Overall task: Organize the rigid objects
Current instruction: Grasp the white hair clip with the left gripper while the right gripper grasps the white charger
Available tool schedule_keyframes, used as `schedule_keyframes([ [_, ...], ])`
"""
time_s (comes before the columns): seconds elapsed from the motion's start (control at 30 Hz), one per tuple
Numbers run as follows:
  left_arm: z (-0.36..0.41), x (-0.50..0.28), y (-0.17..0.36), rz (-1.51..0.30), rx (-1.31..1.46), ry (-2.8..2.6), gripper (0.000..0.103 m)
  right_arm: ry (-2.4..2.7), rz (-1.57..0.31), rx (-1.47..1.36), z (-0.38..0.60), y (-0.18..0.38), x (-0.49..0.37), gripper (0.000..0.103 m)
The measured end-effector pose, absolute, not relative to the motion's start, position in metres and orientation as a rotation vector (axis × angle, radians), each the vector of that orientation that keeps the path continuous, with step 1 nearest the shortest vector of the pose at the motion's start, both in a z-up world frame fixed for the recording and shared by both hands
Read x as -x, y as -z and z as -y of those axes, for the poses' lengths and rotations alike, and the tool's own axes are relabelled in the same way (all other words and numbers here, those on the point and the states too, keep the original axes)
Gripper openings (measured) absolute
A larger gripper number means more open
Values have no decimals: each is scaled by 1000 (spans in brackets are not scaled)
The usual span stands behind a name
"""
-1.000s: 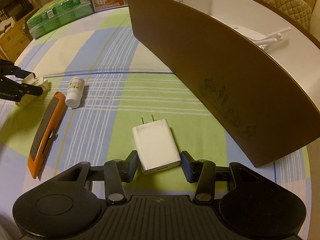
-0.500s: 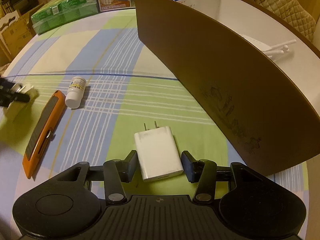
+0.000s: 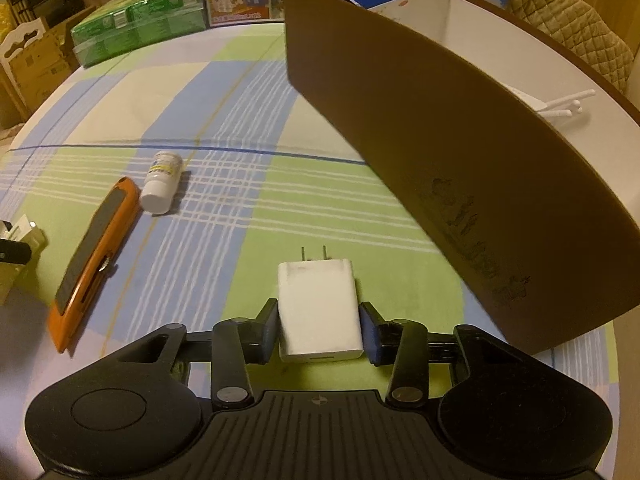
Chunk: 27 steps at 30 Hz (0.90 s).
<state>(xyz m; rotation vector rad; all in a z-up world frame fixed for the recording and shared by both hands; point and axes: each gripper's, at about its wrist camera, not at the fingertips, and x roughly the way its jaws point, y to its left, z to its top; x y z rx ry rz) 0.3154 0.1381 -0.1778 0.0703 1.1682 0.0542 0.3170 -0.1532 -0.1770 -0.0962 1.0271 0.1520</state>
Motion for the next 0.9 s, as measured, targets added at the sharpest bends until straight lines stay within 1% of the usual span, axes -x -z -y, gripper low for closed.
schedule_keyframes([
  [0.23,-139,-308,180,-1167,-50,-50,40,-194,-1028,103,139,178,-299,38],
  [0.33,-137,-306,180,-1156,-65,-39,40,-202,-1032,96,138,178,-300,44],
  [0.37,-137,-306,181,-1152,-70,-36,37,-204,-1033,101,137,178,-301,46],
  [0.43,-136,-306,181,-1145,-81,-35,37,-207,-1032,104,136,179,-303,49],
  [0.6,-134,-306,181,-1137,-88,-45,37,-200,-1026,95,136,179,-304,50],
  [0.77,-131,-307,182,-1134,-95,-54,36,-194,-1024,101,135,180,-304,49],
  [0.8,-131,-307,181,-1134,-98,-54,36,-188,-1022,103,135,179,-304,46],
  [0.83,-130,-307,181,-1133,-99,-54,36,-183,-1020,103,135,179,-304,40],
  [0.87,-130,-307,182,-1132,-101,-53,36,-182,-1021,102,134,179,-305,38],
  [0.9,-130,-307,182,-1133,-102,-54,36,-182,-1023,103,134,179,-305,38],
])
